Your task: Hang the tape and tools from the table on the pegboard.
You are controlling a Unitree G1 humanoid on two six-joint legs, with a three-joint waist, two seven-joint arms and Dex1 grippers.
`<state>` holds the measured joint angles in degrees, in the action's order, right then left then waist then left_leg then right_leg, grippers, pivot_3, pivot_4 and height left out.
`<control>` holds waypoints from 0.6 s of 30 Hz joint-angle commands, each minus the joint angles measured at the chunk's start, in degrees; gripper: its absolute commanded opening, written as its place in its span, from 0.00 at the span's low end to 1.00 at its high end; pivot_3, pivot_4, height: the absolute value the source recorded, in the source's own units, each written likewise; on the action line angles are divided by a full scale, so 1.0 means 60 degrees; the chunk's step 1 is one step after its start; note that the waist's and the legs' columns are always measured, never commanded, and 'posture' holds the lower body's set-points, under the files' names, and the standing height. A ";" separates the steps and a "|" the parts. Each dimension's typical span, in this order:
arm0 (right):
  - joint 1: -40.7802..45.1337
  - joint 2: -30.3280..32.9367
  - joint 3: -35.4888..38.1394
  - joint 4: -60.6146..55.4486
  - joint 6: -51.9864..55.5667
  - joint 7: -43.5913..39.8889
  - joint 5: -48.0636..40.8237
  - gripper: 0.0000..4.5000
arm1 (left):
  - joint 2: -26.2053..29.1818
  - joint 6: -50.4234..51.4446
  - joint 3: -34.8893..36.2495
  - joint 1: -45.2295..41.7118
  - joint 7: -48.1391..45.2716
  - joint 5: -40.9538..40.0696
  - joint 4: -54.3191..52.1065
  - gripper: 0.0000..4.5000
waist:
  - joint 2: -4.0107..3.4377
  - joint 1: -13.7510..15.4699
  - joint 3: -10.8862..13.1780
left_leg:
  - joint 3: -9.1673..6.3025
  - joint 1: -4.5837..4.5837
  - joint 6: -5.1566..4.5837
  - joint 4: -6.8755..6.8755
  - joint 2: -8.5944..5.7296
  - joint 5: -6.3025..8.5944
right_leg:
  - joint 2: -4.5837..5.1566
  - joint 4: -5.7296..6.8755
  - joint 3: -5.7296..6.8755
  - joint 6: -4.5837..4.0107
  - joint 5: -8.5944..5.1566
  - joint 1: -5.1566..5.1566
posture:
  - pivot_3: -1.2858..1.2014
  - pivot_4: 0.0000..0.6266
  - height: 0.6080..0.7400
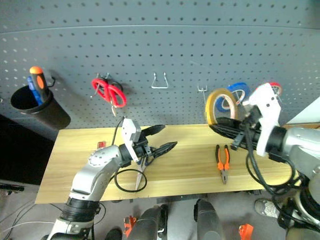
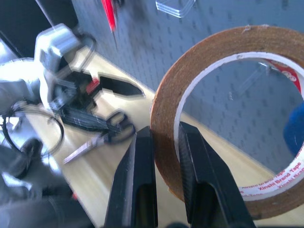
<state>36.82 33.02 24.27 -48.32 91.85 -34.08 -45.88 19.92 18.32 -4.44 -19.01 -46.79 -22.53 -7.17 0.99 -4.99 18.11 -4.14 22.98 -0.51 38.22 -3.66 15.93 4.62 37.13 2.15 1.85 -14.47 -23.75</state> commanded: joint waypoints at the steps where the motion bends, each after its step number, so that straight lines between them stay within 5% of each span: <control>1: -0.0199 -0.0146 -0.0967 0.0170 -0.0631 0.0795 0.0455 0.02 | 0.0024 -0.0193 0.0059 0.0052 0.0038 -0.0009 -0.0256 1.00 | -0.0001 -0.0011 -0.0001 | 0.0002 0.0000 0.0000 -0.0004 0.0000 0.0000 | 0.0000 0.0002 -0.0003 0.0000 0.0000 -0.0006 | 0.42 0.44 1.00; 18: -0.0643 0.0010 -0.3569 0.1936 -0.3756 0.1402 0.1847 0.02 | 0.0415 0.0491 0.0248 0.0701 0.0323 -0.0402 -0.1315 1.00 | 0.0004 0.0040 -0.0013 | 0.0014 0.0008 0.0003 0.0074 -0.0002 0.0000 | 0.0000 0.0076 -0.0018 0.0001 0.0001 -0.0026 | 0.45 0.42 1.00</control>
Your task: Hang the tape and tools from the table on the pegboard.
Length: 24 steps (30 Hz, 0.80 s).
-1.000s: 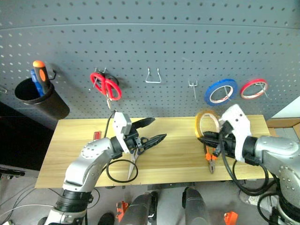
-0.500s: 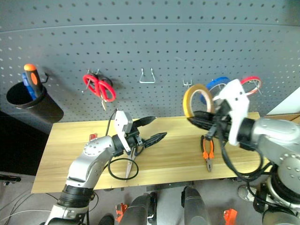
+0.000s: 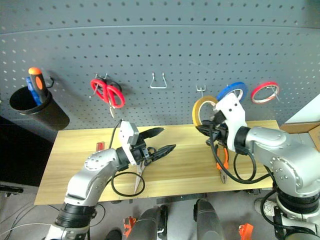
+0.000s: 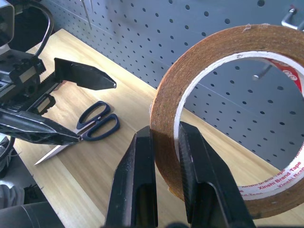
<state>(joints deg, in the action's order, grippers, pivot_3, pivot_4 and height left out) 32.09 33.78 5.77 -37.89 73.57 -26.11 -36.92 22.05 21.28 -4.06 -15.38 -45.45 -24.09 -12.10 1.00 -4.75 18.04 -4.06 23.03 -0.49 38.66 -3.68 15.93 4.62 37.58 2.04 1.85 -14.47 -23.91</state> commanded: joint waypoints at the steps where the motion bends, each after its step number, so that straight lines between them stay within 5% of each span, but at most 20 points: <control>1: 0.0188 -0.0336 -0.0936 0.0650 -0.1204 0.0151 0.0686 0.02 | 0.0081 -0.0003 0.0182 0.0121 0.0128 -0.0124 -0.0523 1.00 | 0.0005 -0.0001 -0.0003 | 0.0002 0.0001 0.0000 0.0009 0.0000 0.0000 | 0.0000 0.0013 -0.0003 0.0000 0.0000 -0.0005 | 0.45 0.42 1.00; 11: 0.0425 -0.1832 -0.2701 0.5253 -0.6380 0.0738 0.3927 0.02 | 0.0216 0.0063 0.0180 0.0214 0.0318 -0.0091 -0.0818 1.00 | 0.0049 -0.0005 -0.0046 | 0.0038 -0.0019 0.0005 0.0045 0.0003 -0.0004 | -0.0007 0.0088 -0.0018 0.0008 0.0006 -0.0025 | 0.46 0.42 1.00; 15: 0.0565 -0.2118 -0.2704 0.6216 -0.6870 0.0802 0.4423 0.02 | 0.0236 0.0066 0.0183 0.0235 0.0453 -0.0064 -0.0891 1.00 | 0.0062 0.0012 -0.0056 | 0.0037 -0.0018 0.0008 0.0045 0.0003 -0.0006 | -0.0007 0.0086 -0.0018 0.0007 0.0008 -0.0027 | 0.47 0.43 1.00; 16: 0.0518 -0.2135 -0.2634 0.6132 -0.6833 0.0707 0.4376 0.17 | 0.0241 0.0068 0.0181 0.0245 0.0494 -0.0058 -0.0916 1.00 | 0.0063 0.0026 -0.0057 | 0.0036 -0.0018 0.0008 0.0045 0.0003 -0.0006 | -0.0006 0.0086 -0.0018 0.0006 0.0009 -0.0026 | 0.47 0.43 1.00; 24: -0.0777 -0.0804 -0.2115 0.3021 -0.5235 -0.0180 0.4017 0.72 | 0.0326 0.0085 0.0197 0.0597 0.0699 -0.0062 -0.1159 1.00 | 0.0062 0.0227 -0.0056 | 0.0024 -0.0006 0.0008 0.0032 0.0004 -0.0004 | -0.0005 0.0072 -0.0036 0.0006 0.0008 -0.0035 | 0.47 0.44 1.00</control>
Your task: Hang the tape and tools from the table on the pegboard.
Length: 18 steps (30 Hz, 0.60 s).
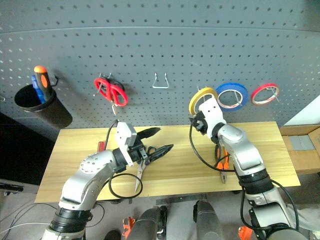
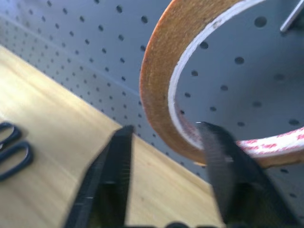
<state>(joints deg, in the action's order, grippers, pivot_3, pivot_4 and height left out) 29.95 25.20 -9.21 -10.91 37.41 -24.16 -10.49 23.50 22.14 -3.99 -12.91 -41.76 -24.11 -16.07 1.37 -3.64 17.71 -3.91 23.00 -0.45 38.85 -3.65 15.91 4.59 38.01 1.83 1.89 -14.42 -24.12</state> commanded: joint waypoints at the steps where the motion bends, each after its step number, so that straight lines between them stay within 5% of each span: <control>1: -0.0665 0.1032 0.0365 -0.1994 0.1320 -0.0898 -0.0658 0.80 | 0.0078 -0.0091 0.0200 0.0227 0.0138 -0.0015 -0.0483 1.00 | 0.0000 0.0062 0.0001 | -0.0002 0.0002 0.0000 0.0001 0.0001 0.0000 | 0.0000 -0.0002 0.0002 0.0000 0.0000 0.0000 | 0.47 0.44 1.00; 4: -0.1468 0.1621 0.1007 -0.3048 0.2505 -0.1606 -0.1811 1.00 | 0.0064 -0.0158 0.0198 0.0322 0.0193 0.0016 -0.0454 1.00 | 0.0002 0.0093 0.0000 | -0.0004 0.0003 -0.0003 0.0005 0.0001 0.0002 | 0.0000 -0.0003 0.0004 0.0000 0.0000 0.0005 | 0.46 0.45 1.00; 8: -0.3611 0.2120 0.2905 -0.3394 0.4626 -0.2160 -0.3520 1.00 | 0.0285 -0.0048 -0.0148 0.0610 -0.0044 0.0138 -0.0517 1.00 | 0.0006 0.0212 -0.0001 | -0.0023 0.0004 -0.0040 -0.0001 0.0002 0.0023 | 0.0001 -0.0019 0.0023 0.0001 -0.0001 0.0022 | 0.46 0.47 1.00; 18: -0.2588 0.0355 0.2608 -0.1047 0.6310 0.1400 -0.1546 1.00 | 0.0809 0.0365 -0.0503 0.1582 -0.0331 0.0066 -0.0940 1.00 | 0.0003 0.0034 0.0003 | 0.0029 -0.0014 -0.0050 0.0003 0.0017 0.0026 | -0.0011 0.0011 -0.0035 -0.0015 0.0022 0.0001 | 0.47 0.49 1.00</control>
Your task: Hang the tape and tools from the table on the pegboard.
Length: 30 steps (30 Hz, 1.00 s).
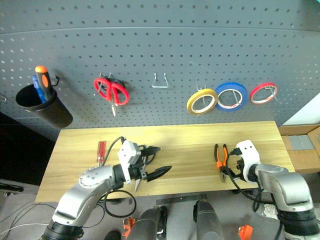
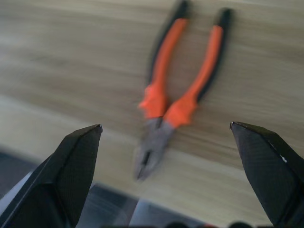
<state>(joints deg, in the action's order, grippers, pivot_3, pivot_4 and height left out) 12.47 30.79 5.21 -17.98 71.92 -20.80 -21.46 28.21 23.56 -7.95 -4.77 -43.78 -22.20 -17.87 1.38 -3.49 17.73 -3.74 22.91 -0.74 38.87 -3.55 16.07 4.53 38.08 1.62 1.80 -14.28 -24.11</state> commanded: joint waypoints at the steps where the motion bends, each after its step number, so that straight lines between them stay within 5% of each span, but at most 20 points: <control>1: 0.0425 -0.0819 0.0324 0.0222 0.0837 0.1124 0.0398 1.00 | 0.0065 0.0214 0.0179 0.0321 -0.0013 -0.0333 -0.0763 1.00 | 0.0001 0.0010 0.0000 | -0.0001 0.0001 0.0000 0.0000 0.0002 0.0000 | -0.0004 -0.0001 -0.0002 0.0001 0.0001 0.0000 | 0.47 0.50 1.00; 24: 0.1535 -0.2782 0.0181 0.1742 0.1258 0.2866 0.1613 1.00 | 0.0246 0.0525 0.0405 0.0483 0.0174 -0.0324 -0.1089 1.00 | -0.0013 0.0042 0.0008 | 0.0020 0.0006 0.0000 -0.0010 0.0007 0.0001 | -0.0027 -0.0016 -0.0046 0.0004 0.0003 -0.0018 | 0.48 0.52 1.00; 30: 0.1596 -0.2728 0.0077 0.2058 0.0839 0.2865 0.1784 0.66 | 0.0234 0.0490 0.0442 0.0404 0.0285 -0.0283 -0.1011 1.00 | -0.0014 0.0043 0.0009 | 0.0020 0.0007 0.0000 -0.0011 0.0007 0.0001 | -0.0029 -0.0019 -0.0049 0.0004 0.0003 -0.0018 | 0.48 0.52 1.00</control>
<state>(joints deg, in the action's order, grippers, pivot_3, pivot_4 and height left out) 21.55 14.18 5.45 -5.16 78.05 -3.63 -11.28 29.42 27.04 -6.32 -2.22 -42.04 -23.75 -21.93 1.30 -3.23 17.78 -3.62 22.95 -0.75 38.80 -3.51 16.08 4.35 37.96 1.33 1.82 -14.26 -24.22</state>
